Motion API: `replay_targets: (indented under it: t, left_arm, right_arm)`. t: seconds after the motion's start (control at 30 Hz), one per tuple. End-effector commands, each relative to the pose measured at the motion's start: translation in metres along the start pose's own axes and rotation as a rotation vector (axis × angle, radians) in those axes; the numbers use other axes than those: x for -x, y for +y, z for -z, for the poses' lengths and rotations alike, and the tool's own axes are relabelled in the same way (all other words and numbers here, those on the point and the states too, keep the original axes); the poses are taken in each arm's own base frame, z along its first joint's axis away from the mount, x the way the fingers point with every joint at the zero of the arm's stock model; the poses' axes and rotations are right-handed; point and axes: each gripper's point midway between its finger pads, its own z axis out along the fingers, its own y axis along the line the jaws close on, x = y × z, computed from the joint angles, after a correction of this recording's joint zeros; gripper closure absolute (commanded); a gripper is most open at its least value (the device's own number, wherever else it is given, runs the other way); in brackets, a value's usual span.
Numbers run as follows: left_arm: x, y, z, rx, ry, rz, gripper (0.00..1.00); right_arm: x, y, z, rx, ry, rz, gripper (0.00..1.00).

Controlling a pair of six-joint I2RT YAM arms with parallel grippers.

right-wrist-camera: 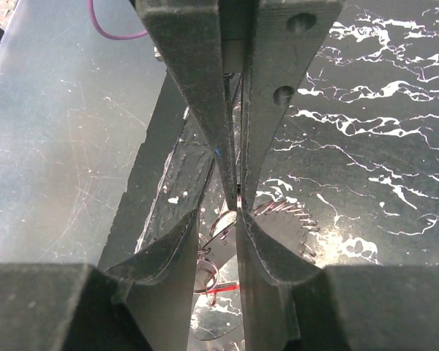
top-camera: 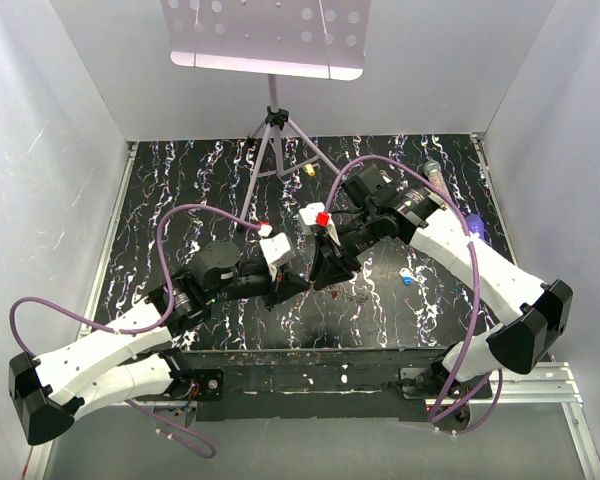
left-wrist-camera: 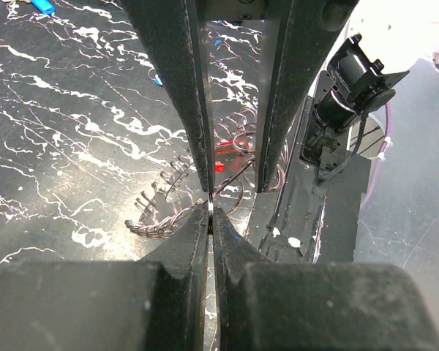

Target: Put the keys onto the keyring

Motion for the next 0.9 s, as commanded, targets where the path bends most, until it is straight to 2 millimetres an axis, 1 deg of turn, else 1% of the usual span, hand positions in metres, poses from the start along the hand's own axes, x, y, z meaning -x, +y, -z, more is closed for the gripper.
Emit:
replay_targets:
  t: [0.0, 0.07, 0.17, 0.43, 0.57, 0.63, 0.7, 0.8, 0.87]
  left_arm:
    - [0.033, -0.007, 0.002, -0.029, -0.095, -0.035, 1.0]
    - [0.032, -0.007, 0.001, -0.033, -0.09, -0.031, 1.0]
    - [0.033, -0.008, 0.001, -0.037, -0.092, -0.028, 1.0]
    - [0.035, -0.007, 0.002, -0.03, -0.105, -0.027, 1.0]
    - [0.035, -0.006, 0.004, -0.02, -0.108, -0.028, 1.0]
    - [0.035, -0.006, 0.005, -0.017, -0.11, -0.027, 1.0]
    - [0.035, -0.005, 0.005, -0.014, -0.112, -0.025, 1.0]
    - [0.034, -0.005, 0.006, -0.011, -0.115, -0.023, 1.0]
    - [0.035, -0.005, 0.006, -0.012, -0.119, -0.022, 1.0]
  right_arm:
    - [0.014, -0.007, -0.001, -0.03, -0.024, -0.006, 0.66]
    - [0.016, -0.01, -0.001, -0.042, -0.025, -0.008, 0.66]
    - [0.015, -0.009, -0.003, -0.028, -0.029, -0.018, 0.66]
    - [0.006, -0.01, -0.008, -0.022, -0.01, -0.028, 0.72]
    - [0.001, -0.01, -0.008, -0.025, 0.003, -0.029, 0.82]
    - [-0.001, -0.011, -0.007, -0.032, 0.011, -0.028, 0.85]
    - [-0.002, -0.012, -0.007, -0.036, 0.019, -0.026, 0.85]
    - [-0.004, -0.012, -0.007, -0.042, 0.023, -0.03, 0.82]
    - [-0.004, -0.012, -0.007, -0.038, 0.022, -0.032, 0.83]
